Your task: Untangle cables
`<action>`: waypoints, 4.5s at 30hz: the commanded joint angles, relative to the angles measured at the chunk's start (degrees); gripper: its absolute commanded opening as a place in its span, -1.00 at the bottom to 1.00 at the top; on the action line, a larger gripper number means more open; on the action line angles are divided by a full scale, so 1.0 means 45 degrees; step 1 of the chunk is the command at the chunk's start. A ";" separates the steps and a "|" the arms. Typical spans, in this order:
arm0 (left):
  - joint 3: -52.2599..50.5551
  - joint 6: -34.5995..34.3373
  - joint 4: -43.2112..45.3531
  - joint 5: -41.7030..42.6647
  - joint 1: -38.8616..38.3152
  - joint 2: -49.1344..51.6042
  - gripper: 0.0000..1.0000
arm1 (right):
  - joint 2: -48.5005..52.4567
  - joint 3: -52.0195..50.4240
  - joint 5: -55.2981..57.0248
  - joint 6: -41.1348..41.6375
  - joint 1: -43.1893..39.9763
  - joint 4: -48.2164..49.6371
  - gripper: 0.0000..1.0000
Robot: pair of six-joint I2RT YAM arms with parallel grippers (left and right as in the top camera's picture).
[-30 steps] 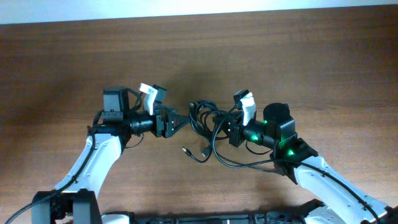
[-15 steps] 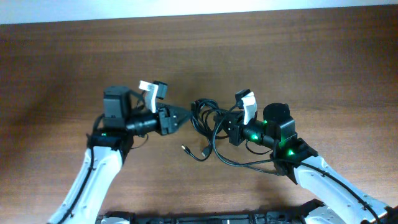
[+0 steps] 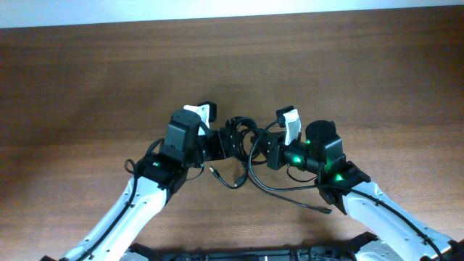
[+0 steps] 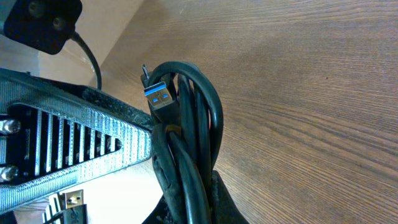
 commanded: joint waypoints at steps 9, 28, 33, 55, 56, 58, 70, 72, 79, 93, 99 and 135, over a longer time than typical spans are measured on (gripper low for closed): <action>0.0024 -0.0816 -0.0015 -0.0447 0.0073 -0.0214 -0.13 | 0.0024 0.0058 0.0015 0.0117 0.0058 0.0097 -0.92; 0.0019 -0.1103 -0.0933 0.0209 -0.0219 -0.0471 -0.22 | 0.0024 0.0058 0.0015 0.0117 0.0058 0.0097 -0.92; 0.0019 -0.1107 -0.0699 0.0214 -0.0481 -0.0238 -0.22 | 0.0024 0.0058 0.0010 0.0117 0.0058 0.0097 -0.92; 0.0019 -0.1093 0.1132 -0.1044 -0.0860 0.1899 -0.85 | 0.0024 0.0058 -0.0083 0.0121 0.0058 -0.0413 -0.92; 0.0019 -0.1098 0.1039 -0.1137 -0.0860 0.1899 -0.93 | 0.0024 0.0058 -0.0083 0.0121 0.0058 -0.0423 -0.92; 0.0019 -0.1093 0.0806 -0.1307 -0.0860 0.1899 -1.00 | 0.0024 0.0058 -0.0083 0.0121 0.0058 -0.0423 -0.92; 0.0024 -0.0423 0.1603 -0.1409 0.0675 -0.1166 -1.00 | 0.0024 0.0058 -0.0078 0.0117 0.0058 -0.0627 -0.92; 0.0024 -0.0418 0.2200 -0.1418 0.1375 -0.2463 -1.00 | 0.0024 0.0058 -0.0078 0.0117 0.0058 -0.0627 -0.92; 0.0024 0.1535 0.2827 -0.2463 0.3293 -0.4794 -1.00 | 0.0024 0.0058 -0.0078 0.0117 0.0058 -0.0670 -0.92; 0.0024 0.1593 0.3696 -0.5095 0.4119 -0.4459 -1.00 | 0.0024 0.0058 -0.0083 0.0112 0.0058 -0.1511 -0.92; 0.0019 0.1715 0.2317 -0.0189 0.4114 -0.2574 -1.00 | 0.0024 0.0058 -0.0461 0.0117 0.0058 -0.1277 -0.92; 0.0015 1.1924 -0.0423 0.8476 0.3517 0.2463 0.98 | 0.0024 0.0058 -0.3648 0.0787 0.0058 -0.0850 -0.92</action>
